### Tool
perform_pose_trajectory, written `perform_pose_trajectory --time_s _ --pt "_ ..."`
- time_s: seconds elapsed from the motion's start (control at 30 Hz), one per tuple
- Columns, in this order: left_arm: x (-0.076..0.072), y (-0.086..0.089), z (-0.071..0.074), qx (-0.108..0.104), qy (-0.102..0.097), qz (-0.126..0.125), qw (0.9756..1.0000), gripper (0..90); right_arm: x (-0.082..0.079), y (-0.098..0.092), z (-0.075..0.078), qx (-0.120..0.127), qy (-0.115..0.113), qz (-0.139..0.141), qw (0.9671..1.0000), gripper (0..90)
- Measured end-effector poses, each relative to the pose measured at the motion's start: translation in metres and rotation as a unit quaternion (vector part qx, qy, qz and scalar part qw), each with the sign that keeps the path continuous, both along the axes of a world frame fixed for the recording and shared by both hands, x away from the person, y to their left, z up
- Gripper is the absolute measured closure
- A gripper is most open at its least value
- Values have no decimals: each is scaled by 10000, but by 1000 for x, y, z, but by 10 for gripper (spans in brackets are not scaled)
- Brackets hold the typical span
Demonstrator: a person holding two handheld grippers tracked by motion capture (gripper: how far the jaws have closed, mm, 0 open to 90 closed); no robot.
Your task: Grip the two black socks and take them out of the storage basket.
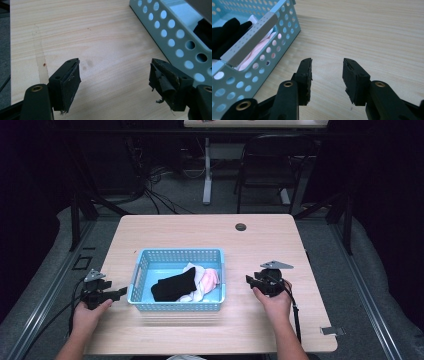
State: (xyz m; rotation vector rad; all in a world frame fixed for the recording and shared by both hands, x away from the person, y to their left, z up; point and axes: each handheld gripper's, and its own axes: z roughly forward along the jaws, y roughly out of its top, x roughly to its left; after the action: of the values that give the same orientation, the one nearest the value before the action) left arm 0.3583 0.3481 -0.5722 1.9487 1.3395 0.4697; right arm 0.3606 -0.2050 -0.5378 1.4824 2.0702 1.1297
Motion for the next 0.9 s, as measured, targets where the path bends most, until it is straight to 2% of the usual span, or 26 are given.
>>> perform_pose_trajectory --time_s 0.07,0.23,0.37,0.43,0.5,0.67,0.7,0.9 --pt "1 -1 2 10 -35 -15 10000 248 -1 1 0 -87 -48 -15 9999 578" --pt "1 -1 1 3 -27 -6 10000 248 -4 1 2 -29 -37 118 9999 559" --pt "1 0 1 16 -24 3 10000 248 -4 5 3 -91 1 185 9998 550" --pt "1 -1 2 -4 -38 13 10000 248 -4 10 4 -118 -53 199 9997 535" --pt "1 -3 2 37 -27 -28 10000 248 -5 14 7 -238 -103 270 9993 567" --pt "2 -5 1 66 -30 -88 9999 248 -10 21 18 -150 -69 533 9984 638" --pt "2 -5 1 68 -32 -85 9999 248 -11 23 19 -107 -70 569 9983 637" --pt "2 -5 2 81 -32 -70 9999 248 -8 38 41 -197 -189 719 9970 607"
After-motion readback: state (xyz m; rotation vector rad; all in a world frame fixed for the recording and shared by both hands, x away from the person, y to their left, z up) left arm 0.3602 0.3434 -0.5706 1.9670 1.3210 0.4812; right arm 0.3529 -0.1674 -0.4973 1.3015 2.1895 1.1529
